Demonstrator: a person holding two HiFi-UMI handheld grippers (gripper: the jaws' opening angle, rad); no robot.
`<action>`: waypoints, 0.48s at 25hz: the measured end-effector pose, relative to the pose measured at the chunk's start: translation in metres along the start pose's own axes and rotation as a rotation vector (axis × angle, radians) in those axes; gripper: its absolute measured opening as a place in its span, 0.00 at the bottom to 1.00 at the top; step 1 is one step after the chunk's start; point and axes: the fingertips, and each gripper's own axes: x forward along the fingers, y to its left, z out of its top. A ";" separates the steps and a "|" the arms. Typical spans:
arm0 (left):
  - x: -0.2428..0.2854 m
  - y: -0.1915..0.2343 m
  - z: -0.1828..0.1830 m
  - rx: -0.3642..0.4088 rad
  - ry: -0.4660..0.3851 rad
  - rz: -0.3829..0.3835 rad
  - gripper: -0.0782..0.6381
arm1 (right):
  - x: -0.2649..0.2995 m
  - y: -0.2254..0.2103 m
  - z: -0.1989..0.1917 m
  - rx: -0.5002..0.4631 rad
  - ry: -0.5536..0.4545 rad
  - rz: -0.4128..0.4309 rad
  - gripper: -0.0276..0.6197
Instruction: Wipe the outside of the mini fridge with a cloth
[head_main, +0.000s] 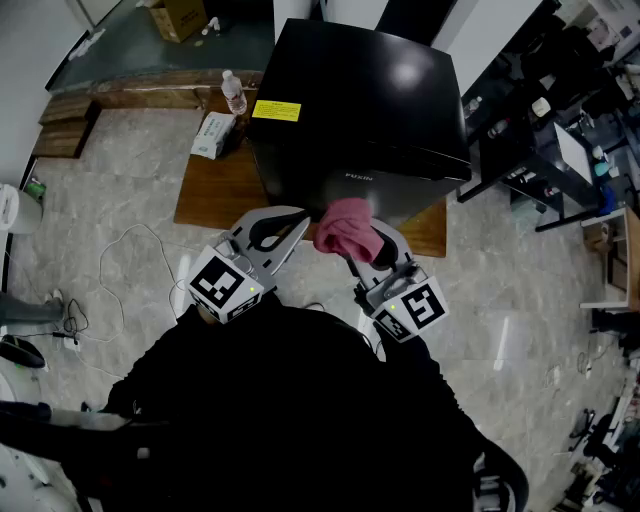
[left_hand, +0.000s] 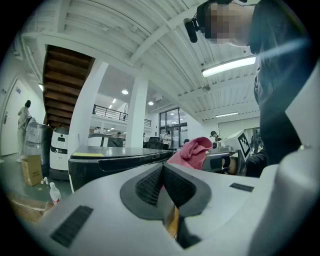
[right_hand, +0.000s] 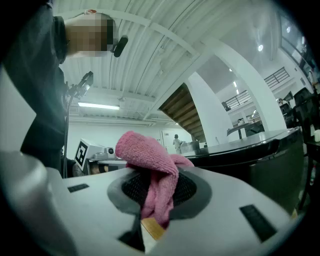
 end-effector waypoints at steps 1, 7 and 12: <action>0.000 0.001 0.001 -0.003 0.001 0.000 0.11 | 0.001 0.000 0.001 -0.005 0.005 0.003 0.17; 0.001 0.008 0.013 -0.008 0.000 0.010 0.11 | 0.009 0.001 0.006 -0.021 0.019 0.026 0.17; -0.002 0.033 0.040 0.021 -0.024 0.046 0.11 | 0.024 -0.010 0.016 -0.087 0.038 0.037 0.17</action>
